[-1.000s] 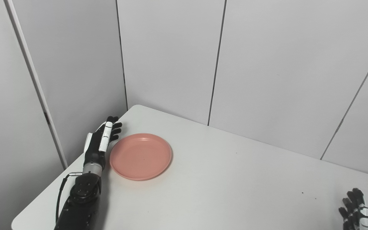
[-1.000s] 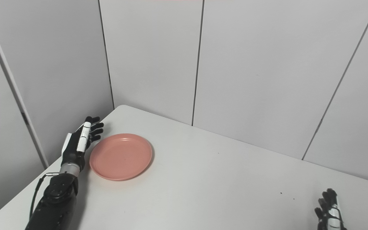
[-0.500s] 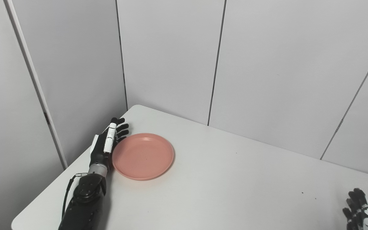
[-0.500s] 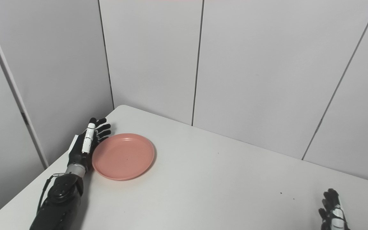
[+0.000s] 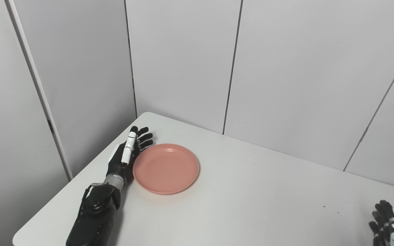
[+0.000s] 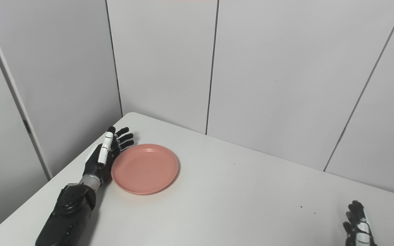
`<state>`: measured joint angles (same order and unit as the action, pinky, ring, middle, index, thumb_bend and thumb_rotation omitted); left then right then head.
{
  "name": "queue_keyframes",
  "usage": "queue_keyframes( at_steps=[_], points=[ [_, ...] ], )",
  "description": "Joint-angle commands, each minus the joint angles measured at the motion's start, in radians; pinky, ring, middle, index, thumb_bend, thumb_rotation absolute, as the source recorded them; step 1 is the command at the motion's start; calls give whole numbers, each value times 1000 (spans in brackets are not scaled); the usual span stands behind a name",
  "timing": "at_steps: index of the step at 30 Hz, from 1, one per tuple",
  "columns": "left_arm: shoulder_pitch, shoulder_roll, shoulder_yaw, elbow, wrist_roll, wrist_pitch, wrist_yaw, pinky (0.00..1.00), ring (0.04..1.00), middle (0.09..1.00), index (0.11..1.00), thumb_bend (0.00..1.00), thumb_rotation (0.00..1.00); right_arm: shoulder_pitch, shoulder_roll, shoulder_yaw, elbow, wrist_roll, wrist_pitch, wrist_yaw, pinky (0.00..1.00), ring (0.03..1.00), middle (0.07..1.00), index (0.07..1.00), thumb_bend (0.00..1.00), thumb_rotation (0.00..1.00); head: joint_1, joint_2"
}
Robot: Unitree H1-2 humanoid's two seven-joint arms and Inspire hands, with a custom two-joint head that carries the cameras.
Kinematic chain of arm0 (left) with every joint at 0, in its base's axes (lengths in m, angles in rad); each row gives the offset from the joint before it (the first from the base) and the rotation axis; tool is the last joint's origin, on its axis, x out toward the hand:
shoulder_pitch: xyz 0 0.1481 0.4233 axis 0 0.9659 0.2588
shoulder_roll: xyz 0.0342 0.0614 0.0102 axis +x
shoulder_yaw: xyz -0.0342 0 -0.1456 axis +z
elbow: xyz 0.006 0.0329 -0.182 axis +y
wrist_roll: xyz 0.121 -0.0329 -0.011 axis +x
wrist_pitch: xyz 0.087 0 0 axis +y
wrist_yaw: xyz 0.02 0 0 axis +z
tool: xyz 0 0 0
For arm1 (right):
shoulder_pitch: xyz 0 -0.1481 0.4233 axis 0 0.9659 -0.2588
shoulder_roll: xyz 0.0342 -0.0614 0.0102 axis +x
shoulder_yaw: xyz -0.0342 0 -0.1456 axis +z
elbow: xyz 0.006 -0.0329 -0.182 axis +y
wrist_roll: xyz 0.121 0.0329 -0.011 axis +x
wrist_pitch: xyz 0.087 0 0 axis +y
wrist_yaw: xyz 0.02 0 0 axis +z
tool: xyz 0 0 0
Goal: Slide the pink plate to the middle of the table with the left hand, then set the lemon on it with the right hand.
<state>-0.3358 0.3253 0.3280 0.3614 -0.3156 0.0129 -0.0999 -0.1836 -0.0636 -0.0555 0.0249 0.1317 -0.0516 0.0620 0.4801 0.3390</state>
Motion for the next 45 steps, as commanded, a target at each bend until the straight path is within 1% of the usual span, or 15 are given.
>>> queue_keyframes(
  at_steps=[1,4,9,11,12,16,19,26,31,34,37,38,41,43,45],
  points=[
    [-45,12,-11,-15,12,-33,-6,848,850,845,831,663,1000,-22,2,-2,-32,4,6,-1,1000,988,966,955,607,1000,-1,0],
    [-50,-3,-25,-16,24,-20,8,834,839,835,821,674,1000,-21,1,1,-34,12,5,6,1000,1000,973,966,596,1000,-1,-1],
    [-58,-24,-44,-9,33,-28,9,829,837,830,814,700,1000,-21,0,0,-33,15,0,7,1000,1000,972,961,593,1000,2,4],
    [-59,-35,-55,-16,41,-23,13,836,844,838,819,701,1000,-20,-1,0,-34,18,1,10,1000,1000,974,964,599,1000,3,4],
    [-60,-40,-60,-19,44,-22,14,832,834,828,812,679,1000,-19,-2,1,-35,19,1,11,1000,1000,977,969,601,1000,3,4],
    [-69,-63,-72,-7,53,-39,21,823,822,814,801,657,1000,-21,-2,2,-32,22,2,12,1000,1000,979,972,606,1000,4,6],
    [-78,-84,-101,14,77,-63,15,839,838,833,813,649,1000,-18,-3,7,-45,23,19,14,1000,1000,989,982,608,1000,2,7],
    [-81,-107,-137,21,107,-74,23,854,851,843,822,666,1000,-17,-2,9,-47,22,22,12,1000,1000,988,987,593,1000,1,9],
    [-91,-125,-159,42,124,-108,22,856,855,846,824,658,1000,-16,2,11,-54,22,20,11,1000,1000,987,977,598,1000,-7,9],
    [-102,-150,-175,59,142,-131,39,858,855,848,834,646,1000,-14,4,13,-62,21,36,8,1000,1000,985,978,591,1000,-20,10],
    [-105,-156,-181,67,146,-142,36,873,864,858,845,674,1000,-13,4,15,-65,21,41,9,1000,1000,990,987,587,1000,-20,10],
    [-105,-160,-188,63,148,-138,32,874,865,859,845,676,1000,-11,6,16,-69,19,44,7,1000,1000,990,987,587,1000,-42,19],
    [-104,-175,-209,53,157,-125,32,878,859,854,836,676,1000,-8,11,19,-74,14,41,4,1000,1000,996,991,569,1000,-59,26],
    [-101,-181,-220,43,160,-117,37,877,860,853,835,672,1000,-8,-1,32,-71,-1,31,18,1000,1000,999,997,562,1000,-81,36],
    [-96,-187,-231,22,167,-100,41,881,863,855,837,671,1000,-7,-6,42,-77,-9,44,24,1000,1000,1000,1000,564,1000,-101,45]
  ],
)
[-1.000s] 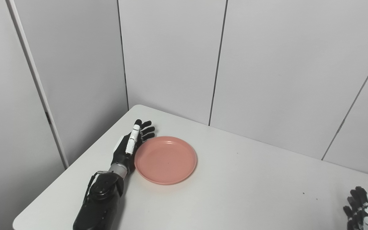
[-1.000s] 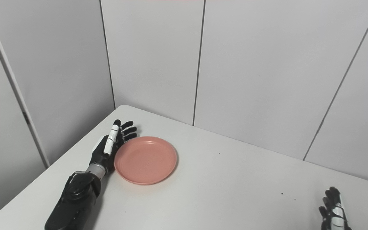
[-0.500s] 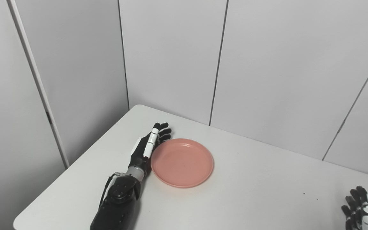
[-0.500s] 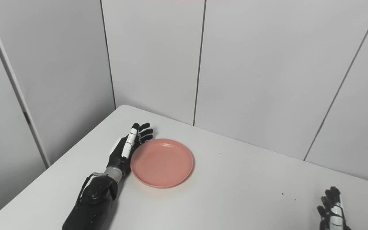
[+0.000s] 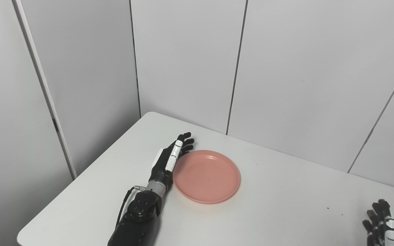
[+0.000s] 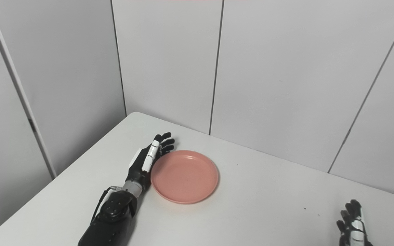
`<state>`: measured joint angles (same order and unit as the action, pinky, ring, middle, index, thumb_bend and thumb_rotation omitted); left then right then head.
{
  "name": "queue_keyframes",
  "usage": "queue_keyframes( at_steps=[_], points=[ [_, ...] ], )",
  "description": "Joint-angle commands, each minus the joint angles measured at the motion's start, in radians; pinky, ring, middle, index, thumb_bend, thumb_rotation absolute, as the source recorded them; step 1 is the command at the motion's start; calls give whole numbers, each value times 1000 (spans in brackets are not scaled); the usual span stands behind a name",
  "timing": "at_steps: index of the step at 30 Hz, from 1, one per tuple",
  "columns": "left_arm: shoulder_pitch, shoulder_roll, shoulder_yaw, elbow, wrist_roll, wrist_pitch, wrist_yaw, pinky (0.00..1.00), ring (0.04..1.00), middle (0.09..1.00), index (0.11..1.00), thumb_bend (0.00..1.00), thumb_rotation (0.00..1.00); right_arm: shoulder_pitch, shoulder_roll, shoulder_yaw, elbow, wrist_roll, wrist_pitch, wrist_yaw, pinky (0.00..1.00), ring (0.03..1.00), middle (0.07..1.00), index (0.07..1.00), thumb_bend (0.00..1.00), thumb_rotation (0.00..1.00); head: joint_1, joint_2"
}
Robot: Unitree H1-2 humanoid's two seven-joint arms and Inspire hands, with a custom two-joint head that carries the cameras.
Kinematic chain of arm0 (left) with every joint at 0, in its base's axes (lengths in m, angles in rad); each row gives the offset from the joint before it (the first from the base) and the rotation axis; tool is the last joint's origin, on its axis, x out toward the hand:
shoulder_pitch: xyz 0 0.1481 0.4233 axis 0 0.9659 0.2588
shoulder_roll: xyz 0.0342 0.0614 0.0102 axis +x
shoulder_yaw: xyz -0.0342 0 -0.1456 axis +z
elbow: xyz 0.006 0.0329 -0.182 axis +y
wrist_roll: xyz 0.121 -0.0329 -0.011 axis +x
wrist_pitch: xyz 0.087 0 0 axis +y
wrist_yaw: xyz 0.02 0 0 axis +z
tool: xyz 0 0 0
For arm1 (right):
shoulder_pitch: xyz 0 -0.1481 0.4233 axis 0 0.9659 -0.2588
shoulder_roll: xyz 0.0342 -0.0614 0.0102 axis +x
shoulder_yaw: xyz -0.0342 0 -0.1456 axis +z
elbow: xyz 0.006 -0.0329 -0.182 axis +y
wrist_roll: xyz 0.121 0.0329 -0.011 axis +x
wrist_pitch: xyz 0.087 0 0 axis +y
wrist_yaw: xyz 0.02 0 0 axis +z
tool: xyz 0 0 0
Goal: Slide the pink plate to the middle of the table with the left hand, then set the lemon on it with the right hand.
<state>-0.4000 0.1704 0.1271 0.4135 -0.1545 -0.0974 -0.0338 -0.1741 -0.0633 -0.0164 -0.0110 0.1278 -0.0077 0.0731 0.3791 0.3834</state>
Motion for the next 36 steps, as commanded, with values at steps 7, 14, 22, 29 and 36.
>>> queue_keyframes(
  at_steps=[7,14,22,29,36],
  points=[
    [-19,-54,-43,-69,5,42,-17,896,872,869,849,667,1000,-20,4,5,-20,-3,-11,7,1000,1000,1000,1000,580,1000,-89,30],
    [-7,-76,-43,-86,-9,54,-18,910,873,869,846,638,1000,-35,54,-6,42,-25,-78,-36,997,971,944,935,665,1000,-227,78],
    [7,-71,-56,-119,-13,82,-48,864,867,868,851,599,1000,-45,74,22,24,-78,-32,-49,1000,986,955,952,719,1000,-332,113],
    [27,-91,-54,-173,-16,146,-29,870,872,873,857,595,1000,-56,101,53,16,-116,2,-61,1000,1000,973,965,723,1000,-467,122],
    [37,-123,-47,-198,-18,159,-1,894,888,877,862,590,1000,-71,117,66,25,-126,15,-64,1000,1000,993,981,735,1000,-546,138]
  ],
)
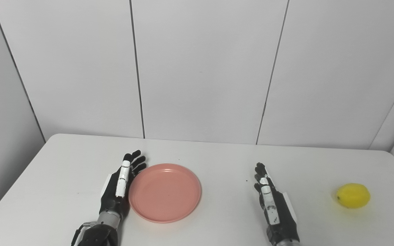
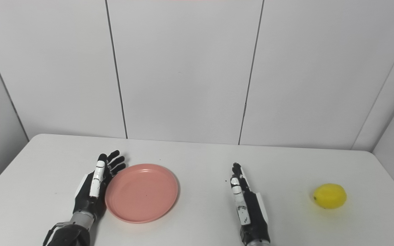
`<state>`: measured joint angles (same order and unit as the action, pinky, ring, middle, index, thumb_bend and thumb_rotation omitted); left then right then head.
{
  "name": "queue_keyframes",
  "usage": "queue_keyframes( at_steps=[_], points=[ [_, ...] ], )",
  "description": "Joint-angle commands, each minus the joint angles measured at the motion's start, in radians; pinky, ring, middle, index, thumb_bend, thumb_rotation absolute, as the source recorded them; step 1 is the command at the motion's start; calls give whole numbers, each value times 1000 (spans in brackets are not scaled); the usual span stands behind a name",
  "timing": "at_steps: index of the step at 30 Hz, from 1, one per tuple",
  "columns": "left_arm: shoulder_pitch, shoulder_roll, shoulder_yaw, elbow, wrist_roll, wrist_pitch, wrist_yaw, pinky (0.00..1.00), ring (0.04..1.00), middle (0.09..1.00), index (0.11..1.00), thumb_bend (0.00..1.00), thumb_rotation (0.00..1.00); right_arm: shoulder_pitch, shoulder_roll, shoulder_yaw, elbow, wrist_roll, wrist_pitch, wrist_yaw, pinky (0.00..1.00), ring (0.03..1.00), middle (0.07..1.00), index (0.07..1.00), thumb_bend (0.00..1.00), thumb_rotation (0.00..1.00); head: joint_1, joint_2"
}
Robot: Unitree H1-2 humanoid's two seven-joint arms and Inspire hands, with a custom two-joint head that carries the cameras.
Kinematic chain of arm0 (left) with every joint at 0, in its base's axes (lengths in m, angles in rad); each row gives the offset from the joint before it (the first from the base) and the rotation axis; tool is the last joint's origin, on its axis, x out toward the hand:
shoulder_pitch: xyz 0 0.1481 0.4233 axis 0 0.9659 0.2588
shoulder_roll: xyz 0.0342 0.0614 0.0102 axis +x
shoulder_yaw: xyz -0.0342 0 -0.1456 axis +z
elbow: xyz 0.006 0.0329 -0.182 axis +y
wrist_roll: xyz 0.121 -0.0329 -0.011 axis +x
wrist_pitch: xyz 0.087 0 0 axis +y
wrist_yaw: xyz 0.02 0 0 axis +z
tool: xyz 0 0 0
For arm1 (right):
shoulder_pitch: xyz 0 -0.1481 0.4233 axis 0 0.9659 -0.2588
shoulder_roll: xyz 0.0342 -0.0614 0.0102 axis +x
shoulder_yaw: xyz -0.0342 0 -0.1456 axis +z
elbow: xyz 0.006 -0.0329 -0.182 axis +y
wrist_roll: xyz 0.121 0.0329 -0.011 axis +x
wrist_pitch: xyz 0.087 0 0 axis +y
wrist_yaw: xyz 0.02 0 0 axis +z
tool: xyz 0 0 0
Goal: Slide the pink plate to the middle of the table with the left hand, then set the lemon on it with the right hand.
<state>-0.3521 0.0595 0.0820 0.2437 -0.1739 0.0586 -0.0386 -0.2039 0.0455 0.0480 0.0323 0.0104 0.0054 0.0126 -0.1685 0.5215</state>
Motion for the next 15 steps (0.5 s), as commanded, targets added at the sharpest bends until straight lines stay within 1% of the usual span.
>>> queue_keyframes(
  at_steps=[1,2,3,4,6,8,10,15],
  points=[
    [-11,-13,-2,-31,2,4,4,896,890,879,864,593,1000,-42,9,3,-18,-10,3,-5,1000,1000,993,982,736,1000,-2,2],
    [-10,-14,-2,-32,2,5,4,897,891,881,865,593,1000,-43,10,4,-18,-10,3,-5,1000,1000,994,982,736,1000,-2,2],
    [-9,-23,0,-42,1,12,12,897,892,882,865,592,1000,-47,13,4,-19,-7,7,-5,1000,1000,995,982,736,1000,-39,22],
    [-8,-33,1,-53,-1,18,20,897,892,882,864,587,1000,-50,15,5,-21,-5,13,-5,1000,1000,996,986,732,1000,-53,29],
    [-5,-50,5,-67,-6,23,30,894,891,882,861,586,1000,-56,19,7,-24,-6,23,-8,1000,1000,997,989,732,1000,-65,36],
    [-2,-62,2,-72,-3,16,33,885,889,879,859,583,1000,-60,19,11,-21,-7,18,-7,1000,1000,998,993,727,1000,-77,42],
    [3,-70,-1,-73,-4,3,27,885,893,882,861,579,1000,-64,17,15,-18,-11,10,-5,1000,1000,996,992,719,1000,-77,47],
    [11,-92,-10,-75,2,-7,25,897,906,902,879,587,1000,-65,14,16,-20,-12,5,-2,1000,1000,997,992,714,1000,-64,52]
  ],
)
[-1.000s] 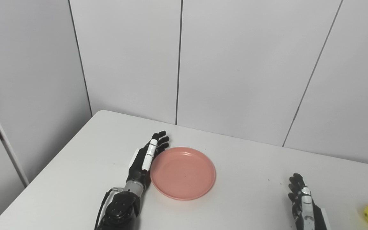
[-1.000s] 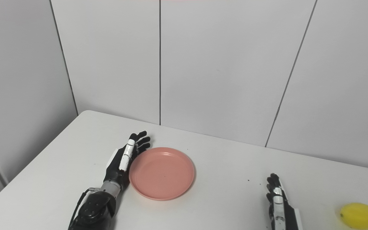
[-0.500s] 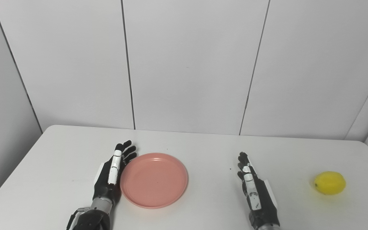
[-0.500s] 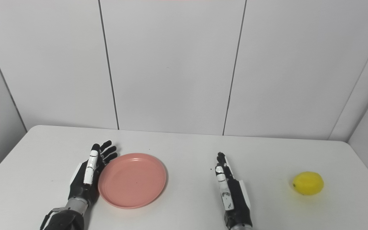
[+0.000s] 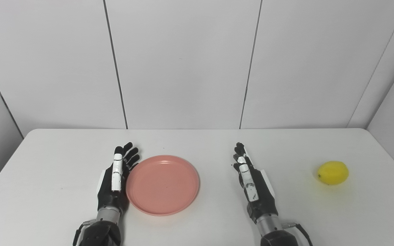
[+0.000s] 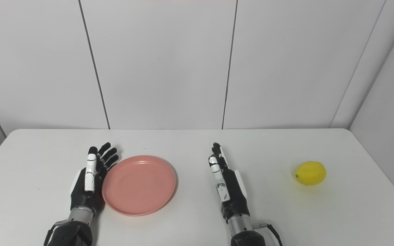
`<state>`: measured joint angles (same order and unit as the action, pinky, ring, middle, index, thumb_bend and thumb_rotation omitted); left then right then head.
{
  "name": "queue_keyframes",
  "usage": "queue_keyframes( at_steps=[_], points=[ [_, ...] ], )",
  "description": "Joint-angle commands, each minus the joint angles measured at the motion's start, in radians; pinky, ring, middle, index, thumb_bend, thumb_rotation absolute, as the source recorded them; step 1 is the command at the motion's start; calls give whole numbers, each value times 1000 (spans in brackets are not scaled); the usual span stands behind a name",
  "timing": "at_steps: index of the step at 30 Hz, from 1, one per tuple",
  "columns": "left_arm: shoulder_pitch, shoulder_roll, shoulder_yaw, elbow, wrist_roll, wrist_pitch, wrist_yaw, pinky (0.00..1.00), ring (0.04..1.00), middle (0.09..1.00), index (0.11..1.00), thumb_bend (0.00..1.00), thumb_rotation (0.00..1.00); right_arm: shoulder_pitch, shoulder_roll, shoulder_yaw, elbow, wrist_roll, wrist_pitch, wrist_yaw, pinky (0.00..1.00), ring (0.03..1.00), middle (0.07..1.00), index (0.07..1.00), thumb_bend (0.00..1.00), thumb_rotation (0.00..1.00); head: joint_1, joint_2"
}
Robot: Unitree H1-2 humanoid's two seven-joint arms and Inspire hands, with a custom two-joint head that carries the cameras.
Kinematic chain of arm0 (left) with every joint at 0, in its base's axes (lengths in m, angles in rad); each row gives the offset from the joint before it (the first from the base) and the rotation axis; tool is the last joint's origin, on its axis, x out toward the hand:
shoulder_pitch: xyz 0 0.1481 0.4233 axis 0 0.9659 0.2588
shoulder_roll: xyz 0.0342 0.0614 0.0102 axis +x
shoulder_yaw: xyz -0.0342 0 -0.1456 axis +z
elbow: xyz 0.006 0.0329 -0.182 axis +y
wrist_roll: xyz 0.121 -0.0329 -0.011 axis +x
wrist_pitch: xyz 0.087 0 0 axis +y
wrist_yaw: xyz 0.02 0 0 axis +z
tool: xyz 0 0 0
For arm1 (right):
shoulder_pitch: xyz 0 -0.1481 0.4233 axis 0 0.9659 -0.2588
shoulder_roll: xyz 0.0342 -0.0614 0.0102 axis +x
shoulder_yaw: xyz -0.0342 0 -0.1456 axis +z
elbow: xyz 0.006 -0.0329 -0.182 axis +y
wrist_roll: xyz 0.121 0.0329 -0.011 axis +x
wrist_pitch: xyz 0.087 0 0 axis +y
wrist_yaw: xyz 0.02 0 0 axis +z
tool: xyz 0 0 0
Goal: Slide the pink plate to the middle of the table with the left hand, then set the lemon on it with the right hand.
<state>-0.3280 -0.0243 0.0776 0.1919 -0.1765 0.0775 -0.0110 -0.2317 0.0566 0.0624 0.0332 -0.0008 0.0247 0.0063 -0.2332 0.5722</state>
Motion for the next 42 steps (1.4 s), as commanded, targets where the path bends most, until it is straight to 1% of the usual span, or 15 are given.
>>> queue_keyframes(
  at_steps=[1,4,5,6,8,14,18,20,24,28,32,39,42],
  points=[
    [-12,-12,-8,-24,4,-26,-3,899,908,904,881,588,1000,-36,2,2,-23,-2,-10,5,1000,1000,997,992,715,1000,4,2],
    [-10,-15,-10,-24,3,-27,-5,907,911,907,885,584,1000,-35,2,1,-27,-4,-4,4,1000,1000,996,991,722,1000,6,3],
    [-9,-22,-18,-19,4,-35,-11,907,912,907,885,584,1000,-33,1,0,-32,-2,3,6,1000,1000,996,991,723,1000,25,16],
    [-8,-28,-25,-14,5,-42,-16,930,924,919,902,580,1000,-32,0,0,-37,-3,10,6,1000,1000,994,989,735,1000,29,17],
    [-7,-35,-35,-10,6,-50,-19,945,933,927,913,582,1000,-30,-2,-1,-44,-2,20,7,1000,1000,992,986,744,1000,35,21],
    [-8,-48,-44,1,13,-83,-12,963,944,933,928,584,1000,-25,-2,-1,-57,-3,33,7,1000,1000,991,986,750,1000,43,23],
    [-8,-68,-41,10,23,-103,15,907,910,903,889,572,1000,-22,0,0,-65,-7,37,5,1000,1000,990,979,747,1000,43,26],
    [-4,-69,-53,6,26,-90,1,905,910,904,885,552,1000,-21,2,0,-66,-6,40,5,1000,1000,989,981,748,1000,41,26],
    [2,-62,-80,-7,26,-58,-33,955,949,941,929,562,1000,-20,3,-2,-69,1,41,6,1000,1000,989,986,748,1000,46,28],
    [7,-67,-90,-9,24,-58,-42,959,948,942,931,564,1000,-18,4,-4,-69,8,35,8,1000,1000,991,986,742,1000,47,28],
    [11,-72,-104,-5,21,-67,-55,967,949,943,932,563,1000,-19,2,-8,-75,1,45,0,1000,1000,983,979,747,1000,41,28],
    [13,-69,-122,2,24,-66,-67,976,949,944,934,574,1000,-23,0,-12,-78,-3,44,-3,1000,1000,981,974,738,1000,36,29],
    [12,-68,-127,13,32,-80,-69,975,948,941,933,567,1000,-24,-2,-13,-79,-3,45,-1,1000,1000,982,976,734,1000,32,29]
  ],
)
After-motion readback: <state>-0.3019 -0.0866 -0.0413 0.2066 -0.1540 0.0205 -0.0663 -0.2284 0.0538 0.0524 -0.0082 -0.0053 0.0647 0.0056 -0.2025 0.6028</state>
